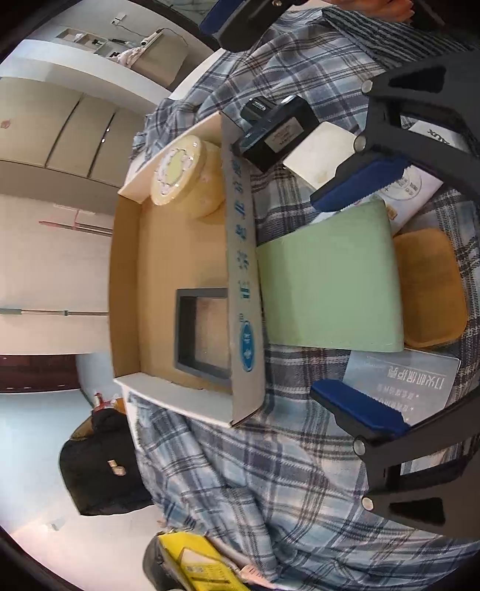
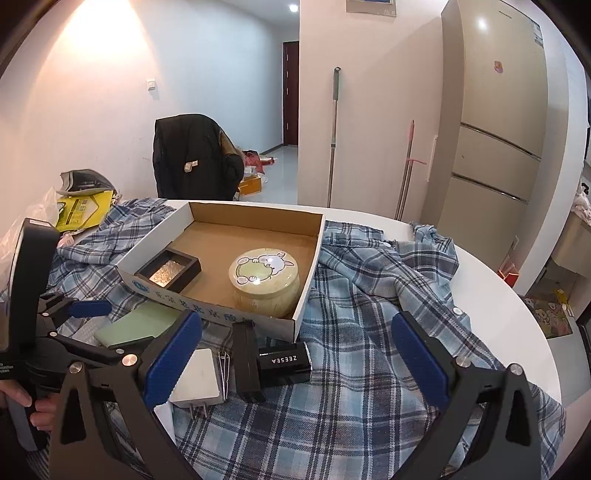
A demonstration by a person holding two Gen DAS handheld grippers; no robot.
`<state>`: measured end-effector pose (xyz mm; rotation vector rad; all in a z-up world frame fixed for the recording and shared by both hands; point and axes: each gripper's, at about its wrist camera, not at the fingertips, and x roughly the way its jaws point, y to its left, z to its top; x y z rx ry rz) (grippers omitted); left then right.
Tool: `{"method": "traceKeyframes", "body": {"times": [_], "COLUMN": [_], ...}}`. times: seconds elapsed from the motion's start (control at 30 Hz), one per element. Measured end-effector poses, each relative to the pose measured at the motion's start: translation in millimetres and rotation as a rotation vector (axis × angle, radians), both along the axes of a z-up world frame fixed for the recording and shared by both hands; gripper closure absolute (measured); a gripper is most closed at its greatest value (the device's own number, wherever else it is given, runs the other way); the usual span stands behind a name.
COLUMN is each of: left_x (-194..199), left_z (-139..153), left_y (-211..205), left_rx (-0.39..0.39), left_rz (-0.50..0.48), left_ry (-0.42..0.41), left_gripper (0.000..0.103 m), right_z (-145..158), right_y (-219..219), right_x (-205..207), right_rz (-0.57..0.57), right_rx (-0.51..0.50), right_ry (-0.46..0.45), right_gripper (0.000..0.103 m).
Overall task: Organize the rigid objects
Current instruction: 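Grasp the light green pad with the left gripper, then lift the green pad with the left gripper while the right gripper grasps a black rectangular item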
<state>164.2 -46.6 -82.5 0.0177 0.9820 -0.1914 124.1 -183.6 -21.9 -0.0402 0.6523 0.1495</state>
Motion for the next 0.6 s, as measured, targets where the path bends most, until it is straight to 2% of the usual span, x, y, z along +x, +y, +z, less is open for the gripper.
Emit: {"method": "traceKeyframes", "body": {"times": [0.07,0.13,0.27,0.37,0.5,0.6], "left_x": [-0.1,0.6,-1.9,-7.9,-27.1,-47.1], "left_z": [0.3,-1.5,0.5,7.4,28.2,47.0], "left_y": [1.3,1.1,2.5,3.7,3.1,-0.9], "left_rx": [-0.003,-0.004,-0.008,-0.006,-0.044,-0.026], "left_rz": [0.003,-0.002,0.010,0.017,-0.018,-0.032], "left_ry": [-0.002,0.009,-0.005,-0.050,-0.193,-0.340], "left_gripper": [0.016,0.029,0.031,0.031,0.031,0.031], "right_z": [-0.3,-0.6,-2.1,-1.7,0.2,1.6], "right_y": [0.4,0.7,0.4,-0.5,2.2,5.6], "right_x": [0.0,0.1,0.7,-0.1,-3.4,-7.7], "right_rz": [0.002,0.005,0.005,-0.002,-0.018,-0.012], "right_rx": [-0.004,-0.006,-0.009,-0.010,-0.035,-0.047], "right_ry": [0.001,0.001,0.006,-0.002,-0.033,-0.053], "right_gripper": [0.001,0.001,0.001,0.001,0.001,0.001]}}
